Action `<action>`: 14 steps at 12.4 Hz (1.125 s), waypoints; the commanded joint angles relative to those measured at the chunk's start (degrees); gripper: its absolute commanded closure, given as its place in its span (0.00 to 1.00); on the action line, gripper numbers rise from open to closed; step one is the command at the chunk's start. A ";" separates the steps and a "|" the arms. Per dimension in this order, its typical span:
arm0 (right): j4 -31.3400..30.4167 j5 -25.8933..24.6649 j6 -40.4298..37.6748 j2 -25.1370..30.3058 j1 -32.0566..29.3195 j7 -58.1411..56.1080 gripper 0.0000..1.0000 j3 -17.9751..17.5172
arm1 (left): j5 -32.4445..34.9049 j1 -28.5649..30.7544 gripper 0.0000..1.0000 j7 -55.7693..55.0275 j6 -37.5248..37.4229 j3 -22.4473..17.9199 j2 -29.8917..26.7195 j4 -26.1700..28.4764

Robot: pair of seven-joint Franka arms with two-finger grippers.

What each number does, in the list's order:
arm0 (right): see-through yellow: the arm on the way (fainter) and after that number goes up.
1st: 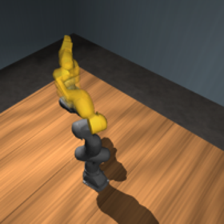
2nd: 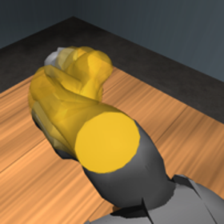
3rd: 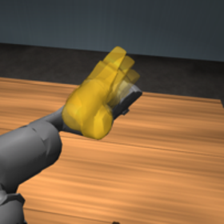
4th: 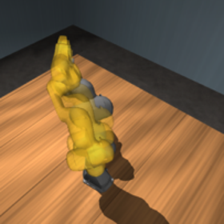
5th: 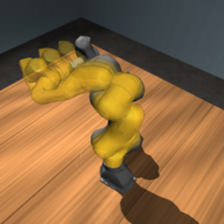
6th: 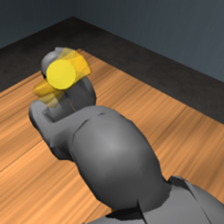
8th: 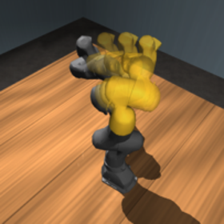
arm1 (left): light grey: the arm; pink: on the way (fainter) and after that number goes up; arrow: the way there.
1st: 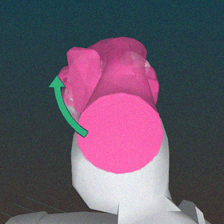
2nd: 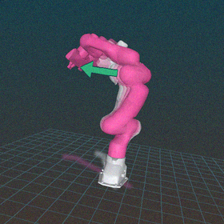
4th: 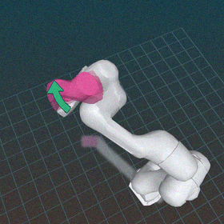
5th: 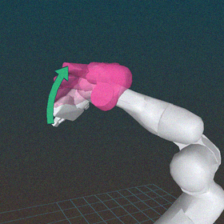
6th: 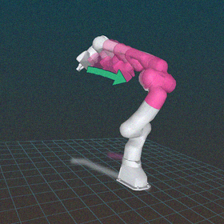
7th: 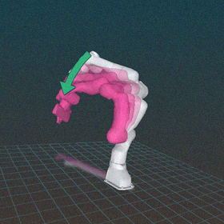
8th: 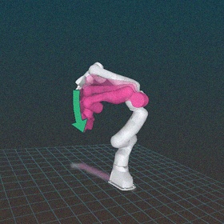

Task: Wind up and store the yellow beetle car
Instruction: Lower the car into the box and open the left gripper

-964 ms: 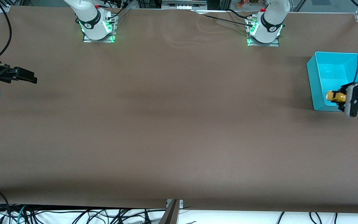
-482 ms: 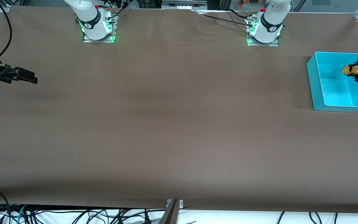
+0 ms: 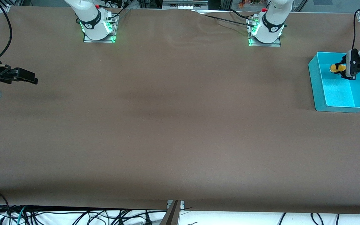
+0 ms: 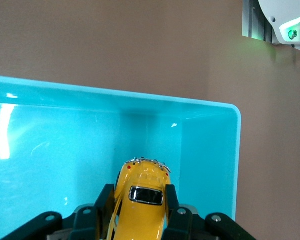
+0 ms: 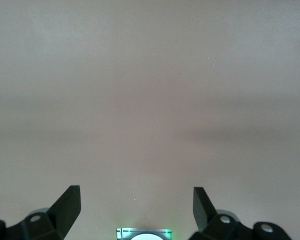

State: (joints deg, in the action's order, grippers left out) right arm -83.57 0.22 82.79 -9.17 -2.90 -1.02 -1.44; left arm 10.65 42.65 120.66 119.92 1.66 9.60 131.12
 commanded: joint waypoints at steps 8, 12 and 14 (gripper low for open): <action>-0.72 -0.04 0.36 0.82 -0.35 -0.04 0.01 -0.23 | 2.09 5.96 0.48 0.10 9.28 0.80 9.04 1.06; -0.72 -0.04 0.36 0.82 -0.35 -0.04 0.01 -0.23 | 1.31 5.61 0.00 -0.86 0.51 1.85 6.24 -2.35; -0.72 -0.04 0.36 0.82 -0.44 -0.04 0.01 -0.23 | 1.30 5.69 0.00 -3.93 -7.29 4.56 2.72 -5.77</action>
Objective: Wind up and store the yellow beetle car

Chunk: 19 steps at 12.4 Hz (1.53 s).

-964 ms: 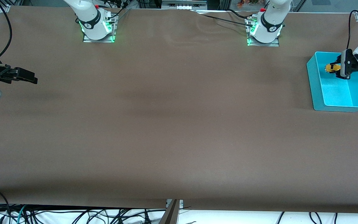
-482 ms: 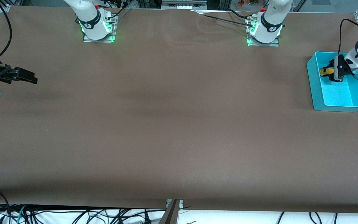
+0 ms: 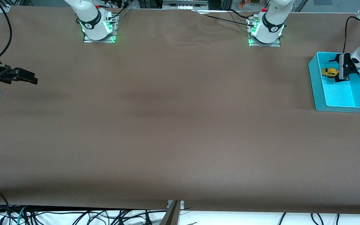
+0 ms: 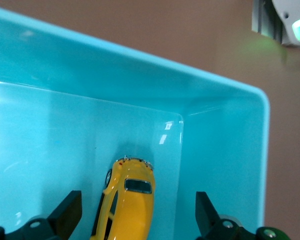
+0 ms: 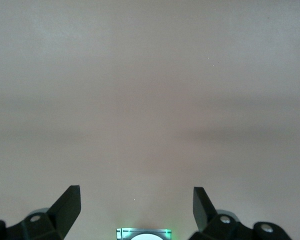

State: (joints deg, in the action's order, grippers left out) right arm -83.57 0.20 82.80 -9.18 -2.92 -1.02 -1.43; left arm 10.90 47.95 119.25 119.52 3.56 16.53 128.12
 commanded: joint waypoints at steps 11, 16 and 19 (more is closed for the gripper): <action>-0.72 -0.03 0.34 0.83 -0.42 -0.04 0.01 -0.24 | -7.29 -11.37 0.00 -37.81 -33.88 13.23 -2.65 -37.04; -0.72 -0.03 0.34 0.83 -0.42 -0.04 0.01 -0.24 | -9.93 -24.54 0.00 -66.10 -34.79 12.53 -14.14 -34.52; -0.72 -0.03 0.34 0.83 -0.42 -0.04 0.01 -0.24 | -10.28 -32.55 0.00 -85.35 -34.79 10.33 -17.49 -34.70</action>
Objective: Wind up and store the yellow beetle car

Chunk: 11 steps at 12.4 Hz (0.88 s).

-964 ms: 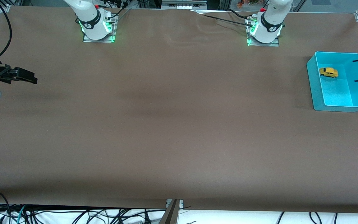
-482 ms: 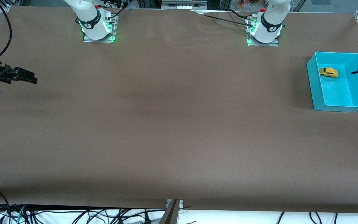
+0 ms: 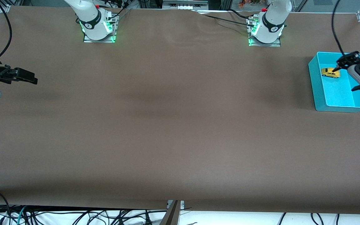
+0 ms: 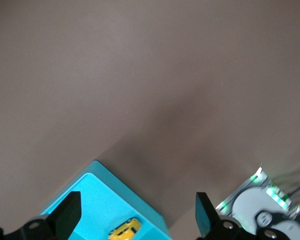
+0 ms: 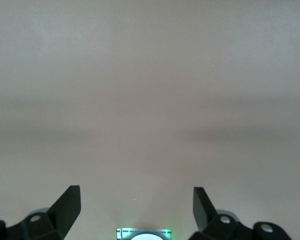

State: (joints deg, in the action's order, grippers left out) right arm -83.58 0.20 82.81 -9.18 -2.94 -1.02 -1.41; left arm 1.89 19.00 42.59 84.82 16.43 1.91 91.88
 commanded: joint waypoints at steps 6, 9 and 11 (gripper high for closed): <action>-0.71 -0.02 0.33 0.83 -0.40 -0.04 0.01 -0.26 | 3.37 -11.77 0.00 -24.21 6.85 -5.70 -7.96 6.97; -0.71 -0.02 0.33 0.83 -0.39 -0.04 0.01 -0.26 | 1.02 -14.07 0.00 -43.56 7.63 -5.71 -11.48 9.28; -0.71 -0.02 0.33 0.83 -0.40 -0.04 0.01 -0.26 | 0.58 -14.87 0.00 -51.18 7.99 -5.71 -11.76 9.20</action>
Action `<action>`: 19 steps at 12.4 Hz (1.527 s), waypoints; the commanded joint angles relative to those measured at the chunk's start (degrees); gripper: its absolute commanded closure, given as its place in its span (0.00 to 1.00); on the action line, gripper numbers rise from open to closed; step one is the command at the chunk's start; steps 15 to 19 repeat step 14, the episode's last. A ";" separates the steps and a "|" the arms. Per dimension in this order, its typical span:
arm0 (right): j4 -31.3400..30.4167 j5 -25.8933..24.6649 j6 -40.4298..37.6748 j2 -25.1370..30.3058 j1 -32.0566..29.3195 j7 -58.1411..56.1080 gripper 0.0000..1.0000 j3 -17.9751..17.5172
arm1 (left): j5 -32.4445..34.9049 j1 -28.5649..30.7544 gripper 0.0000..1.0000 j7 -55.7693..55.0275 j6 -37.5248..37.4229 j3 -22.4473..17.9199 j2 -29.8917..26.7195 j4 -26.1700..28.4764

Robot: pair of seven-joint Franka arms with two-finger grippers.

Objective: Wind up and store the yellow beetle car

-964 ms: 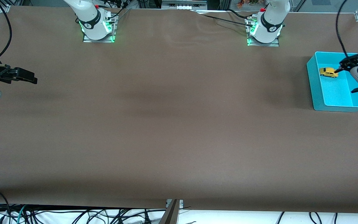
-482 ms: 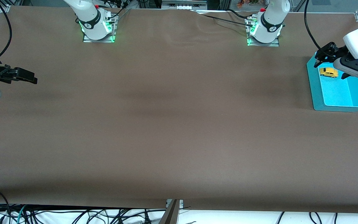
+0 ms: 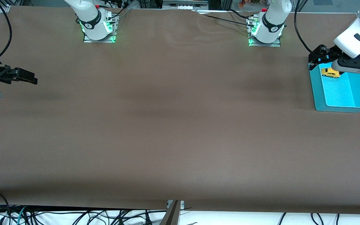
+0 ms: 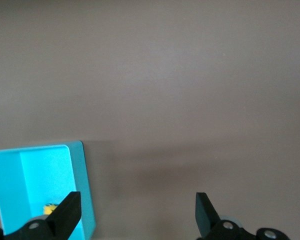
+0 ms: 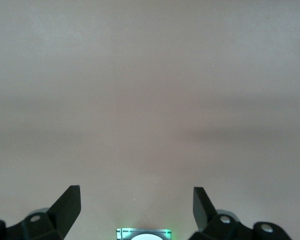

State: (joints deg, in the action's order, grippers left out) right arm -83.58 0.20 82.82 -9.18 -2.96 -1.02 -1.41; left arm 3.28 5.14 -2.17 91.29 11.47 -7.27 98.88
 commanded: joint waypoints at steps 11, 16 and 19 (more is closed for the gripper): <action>-0.71 -0.02 0.32 0.83 -0.38 -0.04 0.01 -0.26 | -4.51 -0.22 0.00 -8.82 -0.67 -0.65 -1.60 1.49; -0.71 -0.02 0.32 0.83 -0.38 -0.04 0.01 -0.26 | -4.42 -0.05 0.00 -8.03 -0.58 -1.09 -1.17 1.23; -0.71 -0.02 0.32 0.83 -0.38 -0.04 0.01 -0.26 | -4.42 -0.05 0.00 -8.03 -0.58 -1.09 -1.17 1.23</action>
